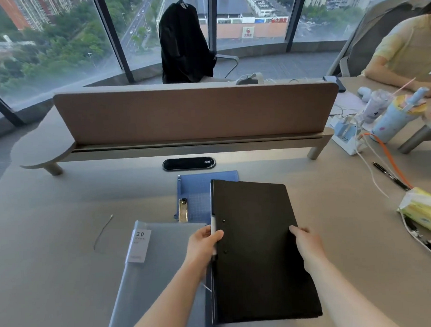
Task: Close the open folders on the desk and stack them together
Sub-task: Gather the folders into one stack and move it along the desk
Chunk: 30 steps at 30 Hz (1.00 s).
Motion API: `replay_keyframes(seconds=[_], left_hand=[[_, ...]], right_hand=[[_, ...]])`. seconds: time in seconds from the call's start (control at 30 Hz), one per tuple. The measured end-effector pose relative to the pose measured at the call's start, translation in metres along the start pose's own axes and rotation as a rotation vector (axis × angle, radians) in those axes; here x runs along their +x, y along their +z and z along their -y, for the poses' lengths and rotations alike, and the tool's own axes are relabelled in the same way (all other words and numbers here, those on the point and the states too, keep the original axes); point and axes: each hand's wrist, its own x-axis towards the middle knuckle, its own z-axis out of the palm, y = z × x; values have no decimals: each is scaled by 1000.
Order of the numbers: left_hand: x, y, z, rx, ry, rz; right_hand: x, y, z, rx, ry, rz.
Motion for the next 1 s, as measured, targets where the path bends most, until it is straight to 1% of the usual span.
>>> replay_keyframes(seconds=[0.2,0.3,0.47,0.73,0.87,1.0], left_hand=[[-10,-66,-21,-63,55,-65],[-15,-99,-24,-88,57,-92],[-26,-147,-18,-87,43,-156],[-31,-201,12,0,12,-245],[-29,-212,22,51,37,-261],[-24,-213,25,180,98,-282]], right_hand=[[-38,51,15,45,-133,119],[-59,77,14,56,-155,175],[-82,118,-5,10,-157,212],[-118,160,-44,-135,-130,245],[-126,169,-56,-208,-120,239],[-132,173,-60,-287,-146,218]])
